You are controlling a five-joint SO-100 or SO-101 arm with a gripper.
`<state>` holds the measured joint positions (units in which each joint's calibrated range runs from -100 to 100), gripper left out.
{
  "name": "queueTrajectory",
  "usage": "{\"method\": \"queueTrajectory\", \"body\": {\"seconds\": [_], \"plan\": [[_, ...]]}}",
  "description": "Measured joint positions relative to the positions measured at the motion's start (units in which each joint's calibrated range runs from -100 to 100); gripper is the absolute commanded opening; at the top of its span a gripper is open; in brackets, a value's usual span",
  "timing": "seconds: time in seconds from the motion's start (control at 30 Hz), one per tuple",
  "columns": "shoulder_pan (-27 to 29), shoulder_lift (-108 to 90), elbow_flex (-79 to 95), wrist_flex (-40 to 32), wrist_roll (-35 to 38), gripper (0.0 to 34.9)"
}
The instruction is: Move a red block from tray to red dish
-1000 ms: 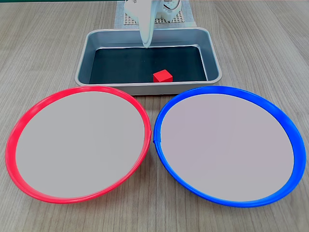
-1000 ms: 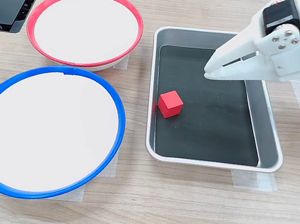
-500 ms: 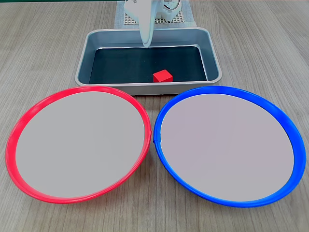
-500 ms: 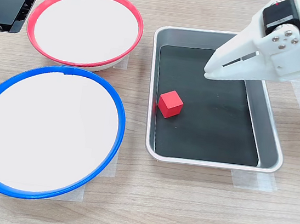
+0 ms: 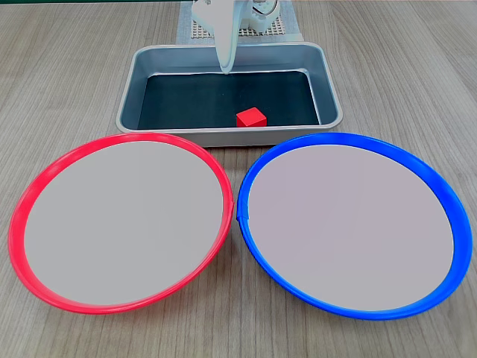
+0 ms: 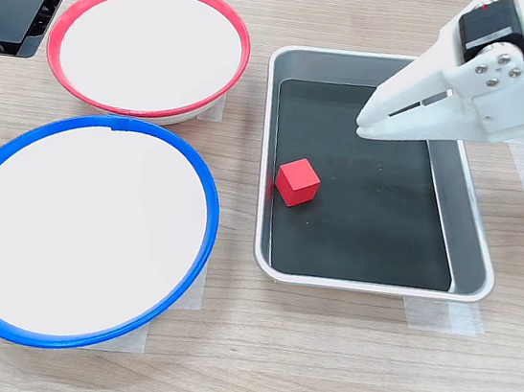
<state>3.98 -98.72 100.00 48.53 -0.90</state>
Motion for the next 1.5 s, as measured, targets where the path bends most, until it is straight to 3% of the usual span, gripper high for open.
{"method": "queueTrajectory", "body": {"seconds": [0.17,0.37,0.5,0.77,0.97,1.07,1.13,1.2,1.27,1.5], "plan": [[-1.8,2.0,-0.6,-1.5,1.8,0.3],[0.6,32.8,-21.4,0.9,14.4,0.3],[1.5,52.7,-36.7,2.4,20.1,5.3],[-3.0,85.7,-59.1,4.5,27.6,19.9],[-6.0,93.4,-63.9,6.4,28.8,20.3],[-6.3,95.2,-63.9,6.6,29.3,19.8],[-6.7,96.3,-63.9,6.8,29.3,17.6],[-7.0,97.2,-63.9,6.8,29.6,6.2],[-7.0,97.9,-63.9,6.8,29.6,0.4],[-7.0,97.8,-64.9,9.5,29.5,0.2]]}}
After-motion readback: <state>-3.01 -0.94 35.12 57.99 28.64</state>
